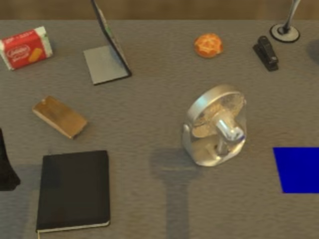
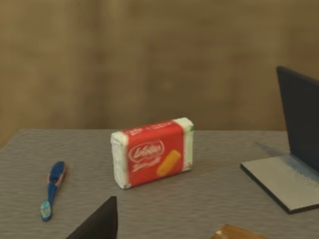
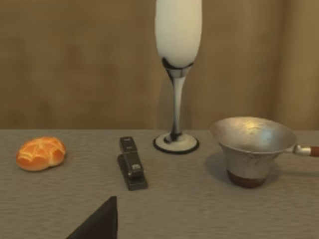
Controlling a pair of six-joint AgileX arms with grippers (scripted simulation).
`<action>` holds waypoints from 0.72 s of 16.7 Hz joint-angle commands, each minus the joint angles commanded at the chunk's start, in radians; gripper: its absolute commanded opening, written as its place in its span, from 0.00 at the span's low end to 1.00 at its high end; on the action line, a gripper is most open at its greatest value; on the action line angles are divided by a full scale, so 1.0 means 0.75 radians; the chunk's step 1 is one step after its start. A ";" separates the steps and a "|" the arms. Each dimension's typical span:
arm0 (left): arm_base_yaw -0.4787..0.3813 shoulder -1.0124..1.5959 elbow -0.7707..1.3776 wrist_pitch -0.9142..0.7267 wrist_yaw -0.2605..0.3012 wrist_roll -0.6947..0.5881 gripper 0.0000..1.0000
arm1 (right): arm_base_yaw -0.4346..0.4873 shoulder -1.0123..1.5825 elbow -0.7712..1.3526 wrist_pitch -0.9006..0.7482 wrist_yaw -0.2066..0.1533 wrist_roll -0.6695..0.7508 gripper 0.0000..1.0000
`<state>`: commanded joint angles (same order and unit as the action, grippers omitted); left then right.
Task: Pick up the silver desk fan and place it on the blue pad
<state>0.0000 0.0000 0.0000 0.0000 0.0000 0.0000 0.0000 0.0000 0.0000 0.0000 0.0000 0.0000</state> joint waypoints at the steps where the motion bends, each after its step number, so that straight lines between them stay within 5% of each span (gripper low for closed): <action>1: 0.000 0.000 0.000 0.000 0.000 0.000 1.00 | 0.000 0.000 0.000 0.000 0.000 0.000 1.00; 6: 0.000 0.000 0.000 0.000 0.000 0.000 1.00 | 0.030 0.135 0.135 -0.115 0.008 -0.064 1.00; 12: 0.000 0.000 0.000 0.000 0.000 0.000 1.00 | 0.167 0.712 0.732 -0.549 0.021 -0.462 1.00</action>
<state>0.0000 0.0000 0.0000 0.0000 0.0000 0.0000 0.1250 0.5342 0.5489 -0.4121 0.0154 -0.3466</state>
